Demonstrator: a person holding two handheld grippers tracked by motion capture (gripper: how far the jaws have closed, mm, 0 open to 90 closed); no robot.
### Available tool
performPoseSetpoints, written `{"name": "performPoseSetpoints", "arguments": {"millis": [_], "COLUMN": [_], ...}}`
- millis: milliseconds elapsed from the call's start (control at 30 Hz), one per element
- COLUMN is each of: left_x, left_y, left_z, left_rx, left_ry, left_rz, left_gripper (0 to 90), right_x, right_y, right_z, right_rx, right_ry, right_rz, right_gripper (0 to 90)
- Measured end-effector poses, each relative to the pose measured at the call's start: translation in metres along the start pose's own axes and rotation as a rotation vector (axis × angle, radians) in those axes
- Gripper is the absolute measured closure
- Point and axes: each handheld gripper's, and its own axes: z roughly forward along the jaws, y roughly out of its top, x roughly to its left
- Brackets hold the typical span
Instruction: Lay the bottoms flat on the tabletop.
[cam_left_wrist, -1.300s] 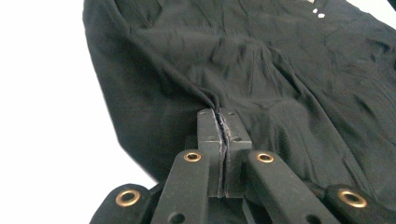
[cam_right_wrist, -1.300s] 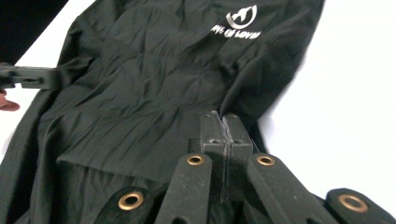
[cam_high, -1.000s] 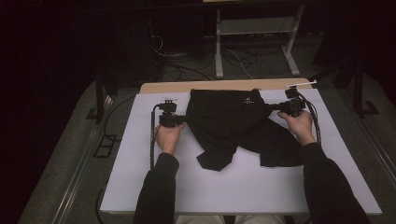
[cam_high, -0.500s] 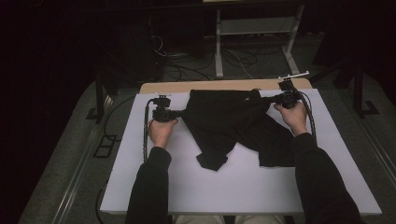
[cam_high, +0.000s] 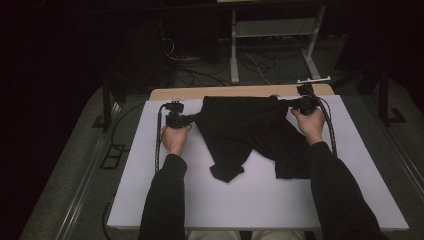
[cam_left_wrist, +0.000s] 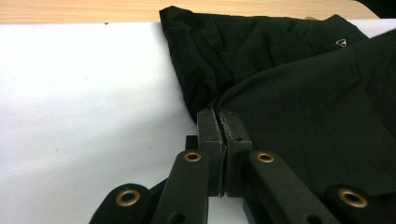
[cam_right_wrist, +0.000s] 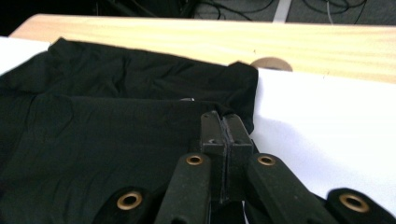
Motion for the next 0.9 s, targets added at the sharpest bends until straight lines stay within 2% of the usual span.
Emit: {"name": "performPoseSetpoints", "arguments": {"millis": [67, 133, 200, 333, 500, 567, 633, 800, 900], "left_x": [-0.001, -0.002, -0.005, -0.017, -0.039, -0.049, -0.060, -0.086, -0.096], "left_y": [-0.002, -0.003, -0.002, 0.003, 0.005, 0.004, 0.002, -0.004, -0.009], "left_z": [0.003, 0.004, 0.001, -0.008, -0.014, -0.014, -0.013, -0.008, -0.006], "left_rx": [0.019, 0.030, 0.007, -0.053, -0.124, -0.141, -0.136, -0.122, -0.127], "left_ry": [0.003, -0.009, -0.040, -0.060, -0.168, -0.212, -0.247, -0.292, -0.316], "left_rz": [0.004, -0.018, -0.045, -0.039, -0.068, -0.076, -0.078, -0.039, -0.043], "left_gripper": [87.2, 83.1, 73.2, 54.6, 41.9, 38.5, 35.7, 31.0, 27.8], "right_x": [-0.003, -0.006, -0.010, -0.017, -0.024, -0.025, -0.026, -0.027, -0.026], "right_y": [-0.003, -0.008, -0.011, -0.016, -0.024, -0.029, -0.034, -0.043, -0.047], "right_z": [0.002, 0.001, -0.003, -0.017, -0.034, -0.038, -0.041, -0.050, -0.056], "right_rx": [0.016, 0.024, 0.019, 0.005, -0.003, 0.001, 0.004, 0.010, 0.011], "right_ry": [0.027, 0.057, 0.078, 0.076, 0.107, 0.113, 0.128, 0.159, 0.161], "right_rz": [0.012, 0.031, 0.036, 0.031, 0.038, 0.030, 0.031, 0.023, 0.012], "right_gripper": [87.6, 84.3, 76.1, 63.5, 52.0, 47.5, 42.8, 34.1, 24.5]}}
